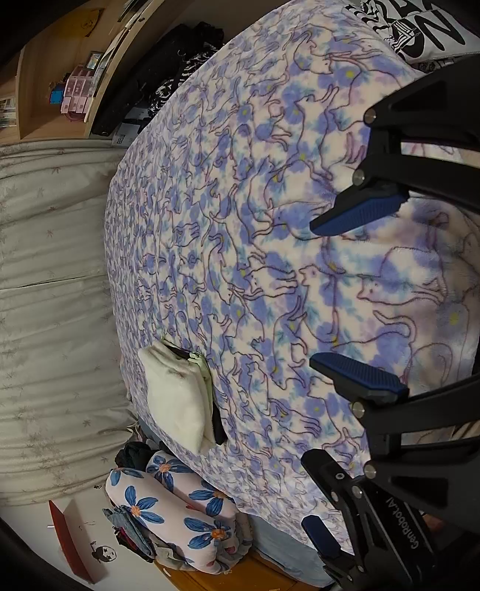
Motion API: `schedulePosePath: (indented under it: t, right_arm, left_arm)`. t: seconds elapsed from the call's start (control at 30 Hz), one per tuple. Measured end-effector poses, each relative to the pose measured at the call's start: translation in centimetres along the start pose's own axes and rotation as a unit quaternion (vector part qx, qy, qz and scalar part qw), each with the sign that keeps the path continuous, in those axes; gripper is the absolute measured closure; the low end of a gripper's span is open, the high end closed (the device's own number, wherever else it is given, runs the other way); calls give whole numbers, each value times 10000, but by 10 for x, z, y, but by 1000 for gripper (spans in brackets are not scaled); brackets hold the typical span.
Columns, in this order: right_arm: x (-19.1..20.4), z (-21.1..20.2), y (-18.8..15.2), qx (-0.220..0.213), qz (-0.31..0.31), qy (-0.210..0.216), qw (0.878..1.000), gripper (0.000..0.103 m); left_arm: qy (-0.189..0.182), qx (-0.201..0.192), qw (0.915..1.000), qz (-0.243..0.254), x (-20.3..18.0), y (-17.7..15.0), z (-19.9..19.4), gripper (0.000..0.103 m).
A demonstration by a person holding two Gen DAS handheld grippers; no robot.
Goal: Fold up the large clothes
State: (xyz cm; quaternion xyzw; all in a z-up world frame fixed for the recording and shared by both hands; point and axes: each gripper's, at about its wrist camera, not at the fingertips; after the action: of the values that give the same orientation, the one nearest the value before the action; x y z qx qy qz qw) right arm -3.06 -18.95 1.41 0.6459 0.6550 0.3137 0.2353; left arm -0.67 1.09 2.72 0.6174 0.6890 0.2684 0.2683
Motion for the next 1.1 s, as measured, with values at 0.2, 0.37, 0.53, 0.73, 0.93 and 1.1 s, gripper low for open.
schedulePosePath:
  t: [0.2,0.37,0.53,0.73,0.93,1.1]
  right_arm:
    - [0,1,0,1,-15,-8,10000,38]
    - [0,1,0,1,-9,-1,10000,38]
    - [1,1,0,8,-3,1,10000,38]
    - [1,2,0,18,-18,-7,10000,38]
    - [1,2,0,10,-21,-5,10000,38]
    - [1,3,0,36,-24,-13,10000,38]
  left_arm:
    - [13,16,10000,-1,1,-1,1,1]
    - [26,35,10000,0,2,-4,3,1]
    - [26,30,10000,15,4,-4,4,1]
    - [25,45,10000,14,4,-4,4,1]
    - [26,45,10000,12,2,-3,5,1]
    - [47,88,10000,3,7,-9,6,1]
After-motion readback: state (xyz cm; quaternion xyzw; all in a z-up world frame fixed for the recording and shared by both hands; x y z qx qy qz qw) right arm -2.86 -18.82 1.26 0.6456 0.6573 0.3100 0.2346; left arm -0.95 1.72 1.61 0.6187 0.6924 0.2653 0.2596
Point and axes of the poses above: each gripper's, at about its wrist camera, not at the fingertips, and z roughly the way its jaws point, x to its left, y to its top, and after that the axes turned 2 degrees about -x, right-handed
